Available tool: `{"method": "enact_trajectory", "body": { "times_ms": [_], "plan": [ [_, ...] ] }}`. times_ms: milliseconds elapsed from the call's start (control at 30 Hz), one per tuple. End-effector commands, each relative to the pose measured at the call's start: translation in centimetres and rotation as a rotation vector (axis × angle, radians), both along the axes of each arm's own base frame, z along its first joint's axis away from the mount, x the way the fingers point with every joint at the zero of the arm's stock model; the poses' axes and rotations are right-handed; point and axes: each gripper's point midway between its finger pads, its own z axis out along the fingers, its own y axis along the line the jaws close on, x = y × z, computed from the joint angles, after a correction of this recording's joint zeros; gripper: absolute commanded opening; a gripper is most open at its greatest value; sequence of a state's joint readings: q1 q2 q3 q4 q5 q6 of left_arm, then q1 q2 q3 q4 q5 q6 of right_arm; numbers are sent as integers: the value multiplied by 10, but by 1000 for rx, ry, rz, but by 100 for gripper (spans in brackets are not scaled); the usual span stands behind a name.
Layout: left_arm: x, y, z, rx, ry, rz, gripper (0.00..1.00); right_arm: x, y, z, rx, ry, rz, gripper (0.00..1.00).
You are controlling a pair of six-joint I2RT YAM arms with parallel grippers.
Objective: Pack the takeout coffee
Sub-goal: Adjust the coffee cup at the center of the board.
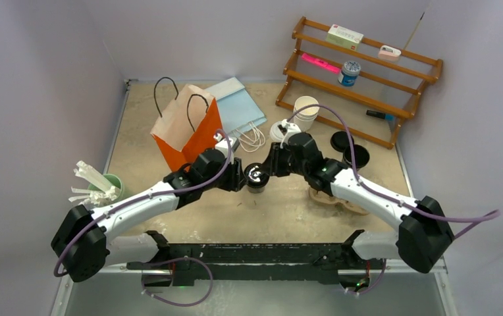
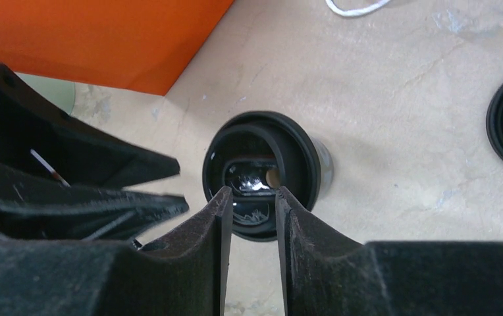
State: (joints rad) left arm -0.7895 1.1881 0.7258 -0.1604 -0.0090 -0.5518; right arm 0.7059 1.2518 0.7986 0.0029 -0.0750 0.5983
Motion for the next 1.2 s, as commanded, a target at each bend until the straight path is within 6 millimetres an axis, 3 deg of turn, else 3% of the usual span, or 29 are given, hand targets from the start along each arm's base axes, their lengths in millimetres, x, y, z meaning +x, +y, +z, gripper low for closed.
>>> {"method": "enact_trajectory", "body": {
  "times_ms": [0, 100, 233, 333, 400, 567, 800, 1167],
  "plan": [
    [-9, -17, 14, -159, 8, -45, 38, 13, 7, 18, -51, -51, 53, 35],
    [-14, -18, 10, -214, 22, -33, 45, 30, 2, 24, -140, -105, 37, 41],
    [-22, -12, 7, -269, 37, -2, 48, 31, -1, 19, -255, -114, 71, 62],
    [-27, -5, 6, -318, 32, 31, 48, 28, 2, 20, -307, -136, 80, 69],
    [-30, -7, 8, -369, 27, 23, 48, 27, 6, 18, -332, -138, 89, 68],
    [-38, -19, 9, -482, 50, -17, 50, 31, 13, 10, -352, -118, 103, 52],
    [-32, -27, 3, -521, 68, -3, 50, 34, 18, 0, -387, -104, 132, 54],
    [-19, -37, 2, -534, 97, -33, 47, 32, 21, -10, -388, -80, 160, 44]
  ]
}}
